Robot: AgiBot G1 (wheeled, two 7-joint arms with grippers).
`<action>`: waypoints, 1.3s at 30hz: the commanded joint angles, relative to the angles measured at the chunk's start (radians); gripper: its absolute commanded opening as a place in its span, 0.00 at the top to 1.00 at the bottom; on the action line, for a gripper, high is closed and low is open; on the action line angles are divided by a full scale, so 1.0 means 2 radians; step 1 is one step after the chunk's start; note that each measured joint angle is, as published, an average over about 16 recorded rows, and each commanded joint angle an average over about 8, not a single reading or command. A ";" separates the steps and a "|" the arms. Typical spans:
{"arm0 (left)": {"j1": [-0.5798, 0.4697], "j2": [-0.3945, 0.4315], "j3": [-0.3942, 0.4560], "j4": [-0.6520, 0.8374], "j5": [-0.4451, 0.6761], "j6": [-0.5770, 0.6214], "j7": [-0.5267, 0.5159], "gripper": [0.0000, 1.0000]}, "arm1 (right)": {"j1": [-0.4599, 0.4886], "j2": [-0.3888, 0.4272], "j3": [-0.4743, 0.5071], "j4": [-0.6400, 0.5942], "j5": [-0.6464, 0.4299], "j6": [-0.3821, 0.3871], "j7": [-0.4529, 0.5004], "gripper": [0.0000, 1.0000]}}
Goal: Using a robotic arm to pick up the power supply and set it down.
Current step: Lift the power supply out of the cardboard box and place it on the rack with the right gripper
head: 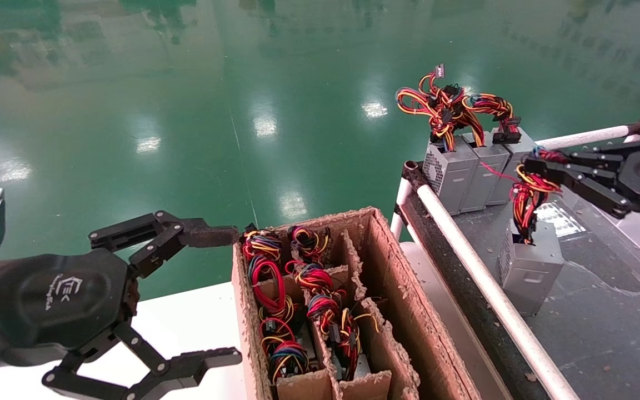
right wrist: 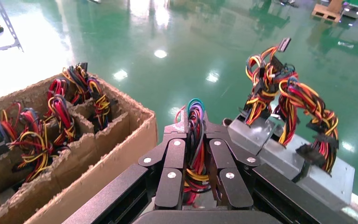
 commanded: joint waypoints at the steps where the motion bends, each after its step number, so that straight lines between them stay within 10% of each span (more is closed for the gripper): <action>1: 0.000 0.000 0.000 0.000 0.000 0.000 0.000 0.00 | 0.005 -0.006 -0.001 -0.005 0.000 0.000 -0.001 1.00; 39: 0.000 0.000 0.001 0.000 -0.001 0.000 0.000 0.00 | 0.062 -0.122 -0.013 -0.094 -0.019 0.091 -0.093 1.00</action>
